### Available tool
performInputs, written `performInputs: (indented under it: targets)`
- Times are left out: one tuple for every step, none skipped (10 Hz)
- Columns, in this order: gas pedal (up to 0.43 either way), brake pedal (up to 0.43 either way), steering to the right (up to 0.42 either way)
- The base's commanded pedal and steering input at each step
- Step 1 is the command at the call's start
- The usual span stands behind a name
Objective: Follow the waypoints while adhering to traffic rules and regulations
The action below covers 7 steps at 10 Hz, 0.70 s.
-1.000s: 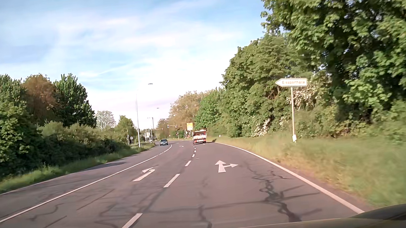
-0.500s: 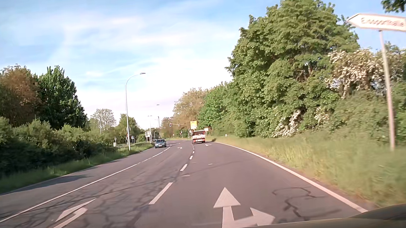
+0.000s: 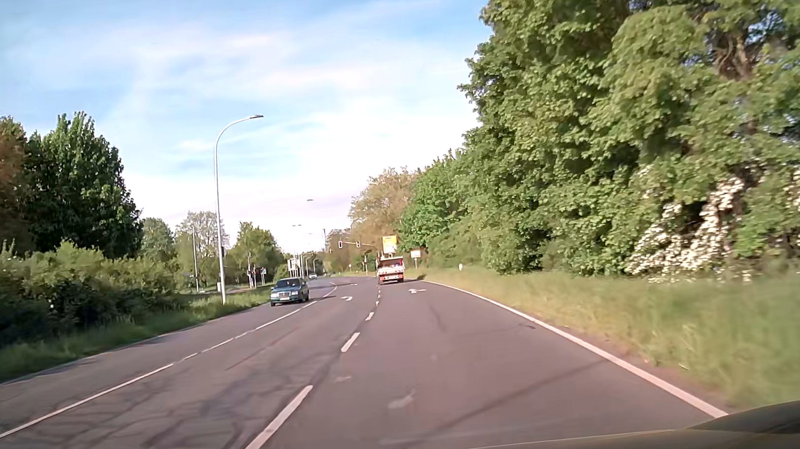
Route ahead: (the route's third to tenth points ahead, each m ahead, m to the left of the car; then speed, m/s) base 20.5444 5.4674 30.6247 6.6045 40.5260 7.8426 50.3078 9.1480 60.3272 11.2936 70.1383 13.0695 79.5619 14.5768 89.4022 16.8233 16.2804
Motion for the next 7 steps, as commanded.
performInputs:
  targets:
    - [0.0,0.037,-0.015]
    - [0.0,0.055,-0.015]
    - [0.0,0.085,-0.015]
    - [0.0,0.11,-0.015]
    - [0.0,0.116,-0.015]
    - [0.0,0.116,-0.015]
    - [0.0,0.122,-0.015]
